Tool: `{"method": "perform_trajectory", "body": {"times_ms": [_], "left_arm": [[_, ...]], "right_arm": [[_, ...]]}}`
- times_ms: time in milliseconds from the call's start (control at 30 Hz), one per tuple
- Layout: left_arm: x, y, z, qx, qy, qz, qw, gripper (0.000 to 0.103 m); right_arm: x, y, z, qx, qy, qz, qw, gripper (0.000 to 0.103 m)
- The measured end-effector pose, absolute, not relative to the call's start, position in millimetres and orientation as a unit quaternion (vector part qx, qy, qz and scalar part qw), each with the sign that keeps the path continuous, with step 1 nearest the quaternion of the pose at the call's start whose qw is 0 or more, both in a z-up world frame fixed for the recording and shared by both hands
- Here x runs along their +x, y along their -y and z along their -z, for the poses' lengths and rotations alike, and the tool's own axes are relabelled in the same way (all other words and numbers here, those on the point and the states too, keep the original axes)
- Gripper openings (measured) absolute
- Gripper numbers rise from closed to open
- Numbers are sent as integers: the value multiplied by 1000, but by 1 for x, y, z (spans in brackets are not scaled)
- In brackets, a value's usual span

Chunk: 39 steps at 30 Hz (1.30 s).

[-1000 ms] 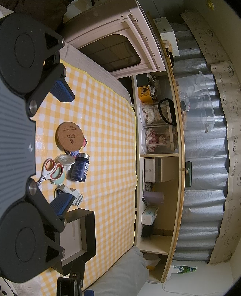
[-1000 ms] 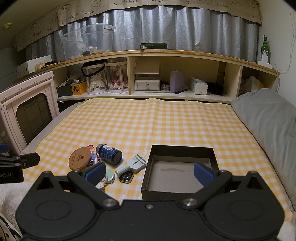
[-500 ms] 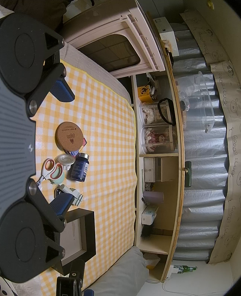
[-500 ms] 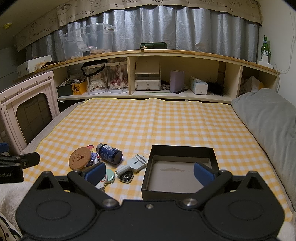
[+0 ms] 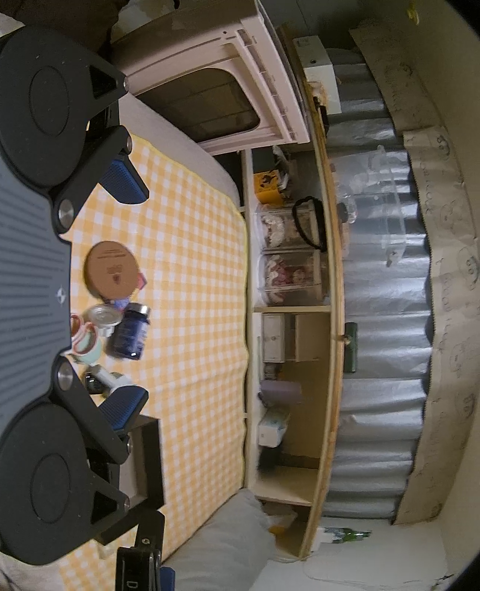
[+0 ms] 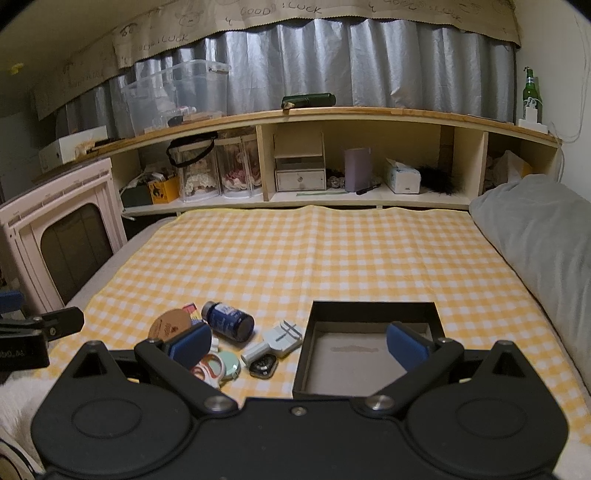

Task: Organize rigid objects
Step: 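Move the left tool down over the cork coaster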

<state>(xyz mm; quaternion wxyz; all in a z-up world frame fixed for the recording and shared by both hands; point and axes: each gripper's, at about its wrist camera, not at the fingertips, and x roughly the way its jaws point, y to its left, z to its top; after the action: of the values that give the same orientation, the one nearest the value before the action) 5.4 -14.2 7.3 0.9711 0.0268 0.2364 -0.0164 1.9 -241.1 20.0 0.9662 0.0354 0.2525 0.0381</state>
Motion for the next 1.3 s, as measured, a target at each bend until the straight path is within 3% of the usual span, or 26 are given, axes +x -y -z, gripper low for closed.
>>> {"method": "perform_trajectory", "body": {"times_ms": [600,1033,1067,1233,1300], "left_arm": [[64,-2,-45,43,-165,21,985,103],[178,7,-7,99,-238,50,965,103],[189,6,-1,97,-253,49,961,103],[229,-4,33,110,-308,78,942,103],[240,-9,48,119,-330,83,933,103]], "right_arm": [[77,306,-31,13,-185,83,979,103],[127,396,36,76,-308,144,937,103],[130,400,43,83,-324,142,932,102],[140,413,69,124,-390,116,905,77],[143,411,75,125,-411,103,897,62]]}}
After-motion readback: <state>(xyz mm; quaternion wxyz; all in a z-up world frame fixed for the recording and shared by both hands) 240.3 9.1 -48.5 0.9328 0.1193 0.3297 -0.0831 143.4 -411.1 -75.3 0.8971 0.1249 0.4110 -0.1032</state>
